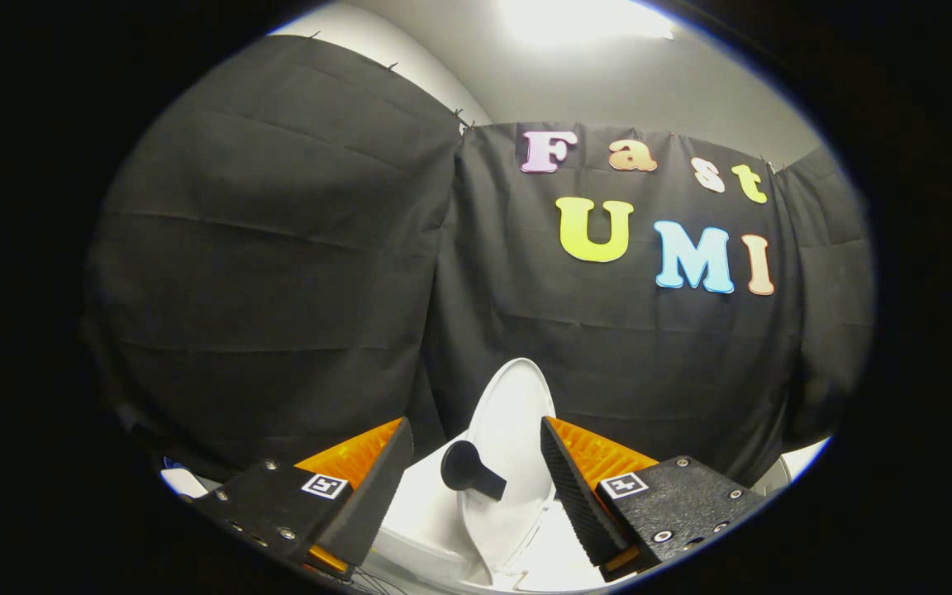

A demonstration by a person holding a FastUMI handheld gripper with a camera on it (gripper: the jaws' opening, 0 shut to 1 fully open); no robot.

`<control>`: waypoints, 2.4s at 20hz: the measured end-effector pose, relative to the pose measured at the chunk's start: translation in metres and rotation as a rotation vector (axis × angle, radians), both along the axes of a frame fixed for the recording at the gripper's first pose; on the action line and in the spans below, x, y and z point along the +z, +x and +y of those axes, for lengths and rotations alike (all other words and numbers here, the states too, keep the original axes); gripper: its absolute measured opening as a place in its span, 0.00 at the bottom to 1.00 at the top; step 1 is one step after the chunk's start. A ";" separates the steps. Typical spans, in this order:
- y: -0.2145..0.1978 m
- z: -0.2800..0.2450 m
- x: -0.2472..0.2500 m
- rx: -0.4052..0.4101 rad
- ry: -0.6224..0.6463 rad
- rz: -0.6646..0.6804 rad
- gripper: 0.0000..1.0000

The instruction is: Open the toilet lid.

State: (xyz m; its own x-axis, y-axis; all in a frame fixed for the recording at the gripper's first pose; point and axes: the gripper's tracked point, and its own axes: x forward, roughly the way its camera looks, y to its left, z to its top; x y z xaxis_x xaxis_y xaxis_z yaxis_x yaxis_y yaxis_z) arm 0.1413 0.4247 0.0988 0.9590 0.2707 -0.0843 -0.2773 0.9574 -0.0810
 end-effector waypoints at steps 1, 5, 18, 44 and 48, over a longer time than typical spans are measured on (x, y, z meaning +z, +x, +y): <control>-0.006 -0.010 0.005 -0.005 0.020 0.001 0.95; -0.024 -0.056 0.025 -0.052 0.053 -0.013 0.95; -0.054 -0.204 0.009 -0.180 0.078 -0.040 0.95; -0.127 -0.342 -0.087 -0.310 -0.024 -0.015 0.95; -0.143 -0.355 -0.090 -0.317 -0.002 -0.004 0.95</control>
